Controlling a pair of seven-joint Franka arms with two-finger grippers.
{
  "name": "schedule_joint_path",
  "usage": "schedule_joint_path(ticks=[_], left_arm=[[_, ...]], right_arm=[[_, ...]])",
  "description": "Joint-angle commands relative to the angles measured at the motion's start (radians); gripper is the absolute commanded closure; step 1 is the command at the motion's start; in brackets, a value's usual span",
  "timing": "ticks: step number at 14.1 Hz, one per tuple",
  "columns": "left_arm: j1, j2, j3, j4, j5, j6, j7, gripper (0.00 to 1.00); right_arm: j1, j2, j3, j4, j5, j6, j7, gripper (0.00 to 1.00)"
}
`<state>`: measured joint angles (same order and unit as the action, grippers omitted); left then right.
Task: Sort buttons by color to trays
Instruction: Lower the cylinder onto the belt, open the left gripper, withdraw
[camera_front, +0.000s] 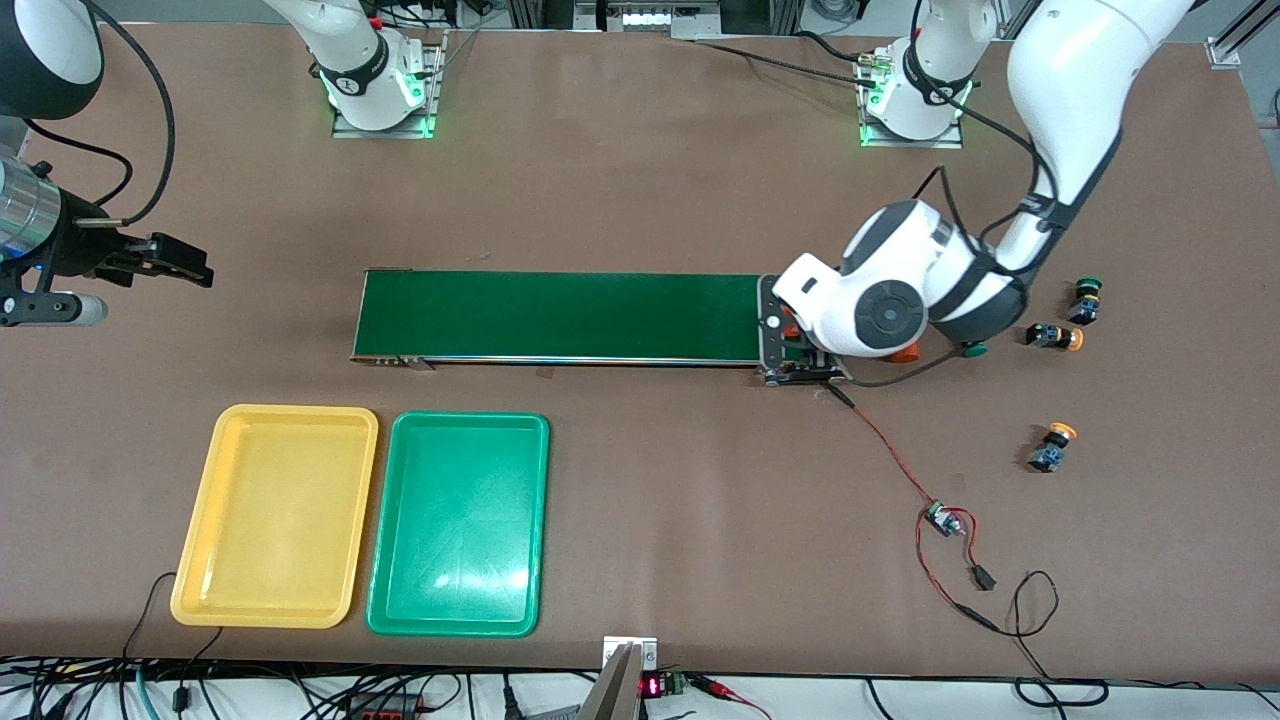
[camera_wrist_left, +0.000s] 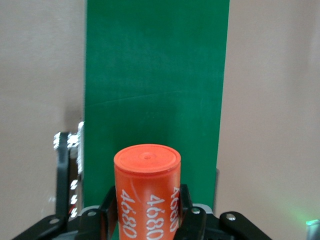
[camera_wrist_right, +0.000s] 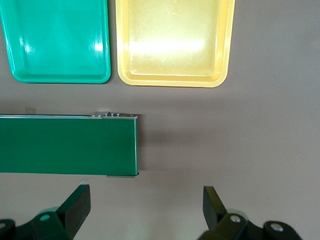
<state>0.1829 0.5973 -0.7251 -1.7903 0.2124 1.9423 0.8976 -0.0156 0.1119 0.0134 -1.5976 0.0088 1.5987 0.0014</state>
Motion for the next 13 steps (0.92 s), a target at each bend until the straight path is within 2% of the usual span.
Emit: schedule_joint_path(ticks=[1, 2, 3, 4, 9, 11, 13], left_arm=[[0.007, -0.016, -0.005, -0.041, 0.053, 0.038, -0.011, 0.76], [0.0, -0.016, -0.005, -0.041, 0.056, 0.04, -0.022, 0.65], [-0.005, -0.017, -0.005, -0.041, 0.058, 0.037, -0.047, 0.03], [-0.007, -0.02, -0.005, -0.041, 0.058, 0.032, -0.055, 0.0], [-0.007, -0.066, -0.013, -0.018, 0.058, -0.025, -0.127, 0.0], [-0.002, -0.111, -0.014, 0.02, 0.055, -0.096, -0.228, 0.0], [0.009, -0.12, -0.013, 0.096, 0.044, -0.208, -0.424, 0.0]], right_arm=[[-0.014, 0.002, 0.008, 0.005, 0.017, 0.001, 0.011, 0.0], [-0.012, 0.002, 0.008, 0.005, 0.017, 0.001, 0.011, 0.0], [-0.012, 0.002, 0.008, 0.005, 0.017, 0.001, 0.011, 0.0], [-0.012, 0.002, 0.008, 0.005, 0.017, 0.0, 0.011, 0.0], [-0.012, 0.002, 0.008, 0.005, 0.017, 0.0, 0.011, 0.0], [-0.01, 0.002, 0.008, 0.005, 0.017, 0.0, 0.011, 0.0], [-0.01, 0.002, 0.008, 0.005, 0.017, 0.0, 0.011, 0.0]])
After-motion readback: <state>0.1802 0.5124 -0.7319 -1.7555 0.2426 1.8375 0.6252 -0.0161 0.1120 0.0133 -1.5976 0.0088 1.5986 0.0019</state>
